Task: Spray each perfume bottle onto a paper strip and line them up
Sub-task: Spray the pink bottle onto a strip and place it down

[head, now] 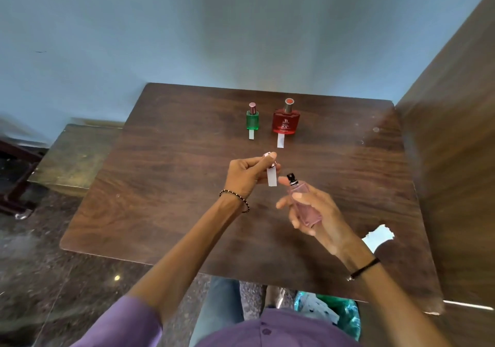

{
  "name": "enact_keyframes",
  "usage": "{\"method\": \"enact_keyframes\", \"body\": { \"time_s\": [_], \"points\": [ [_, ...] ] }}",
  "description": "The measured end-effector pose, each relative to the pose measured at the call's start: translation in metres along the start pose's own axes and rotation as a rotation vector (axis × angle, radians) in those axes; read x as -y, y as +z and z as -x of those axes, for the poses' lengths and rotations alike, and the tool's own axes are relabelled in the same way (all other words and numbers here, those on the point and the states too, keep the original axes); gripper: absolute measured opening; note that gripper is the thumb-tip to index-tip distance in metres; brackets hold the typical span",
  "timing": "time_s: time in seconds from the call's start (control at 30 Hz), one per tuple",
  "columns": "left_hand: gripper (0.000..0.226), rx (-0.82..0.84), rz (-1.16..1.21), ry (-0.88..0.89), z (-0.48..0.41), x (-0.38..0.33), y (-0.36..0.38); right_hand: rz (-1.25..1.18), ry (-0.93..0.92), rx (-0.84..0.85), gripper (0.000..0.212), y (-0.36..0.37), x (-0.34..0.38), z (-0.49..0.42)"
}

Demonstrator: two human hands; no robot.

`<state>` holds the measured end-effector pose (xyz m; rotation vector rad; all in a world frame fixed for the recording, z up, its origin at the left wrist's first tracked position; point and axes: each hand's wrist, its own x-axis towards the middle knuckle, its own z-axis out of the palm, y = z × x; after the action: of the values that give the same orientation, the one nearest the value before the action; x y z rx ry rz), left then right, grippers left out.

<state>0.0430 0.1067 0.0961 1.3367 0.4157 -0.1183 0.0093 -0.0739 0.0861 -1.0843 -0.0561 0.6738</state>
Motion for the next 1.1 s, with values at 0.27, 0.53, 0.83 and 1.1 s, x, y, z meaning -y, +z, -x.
{"method": "enact_keyframes", "body": {
  "time_s": [0.27, 0.53, 0.83, 1.1],
  "points": [
    [0.034, -0.003, 0.000, -0.045, 0.010, 0.001, 0.010, 0.059, -0.012, 0.035, 0.049, 0.001, 0.015, 0.003],
    [0.035, -0.036, 0.088, -0.146, 0.009, -0.005, 0.017, 1.160, -0.251, -0.236, 0.036, 0.007, 0.007, -0.003],
    [0.032, -0.028, 0.047, -0.196, 0.007, -0.007, 0.026, 1.527, -0.318, -0.339, 0.047, 0.010, -0.003, -0.013],
    [0.031, -0.024, 0.055, -0.204, 0.003, -0.006, 0.030, 1.485, -0.349, -0.368, 0.043, 0.010, -0.002, -0.013]
  ]
}}
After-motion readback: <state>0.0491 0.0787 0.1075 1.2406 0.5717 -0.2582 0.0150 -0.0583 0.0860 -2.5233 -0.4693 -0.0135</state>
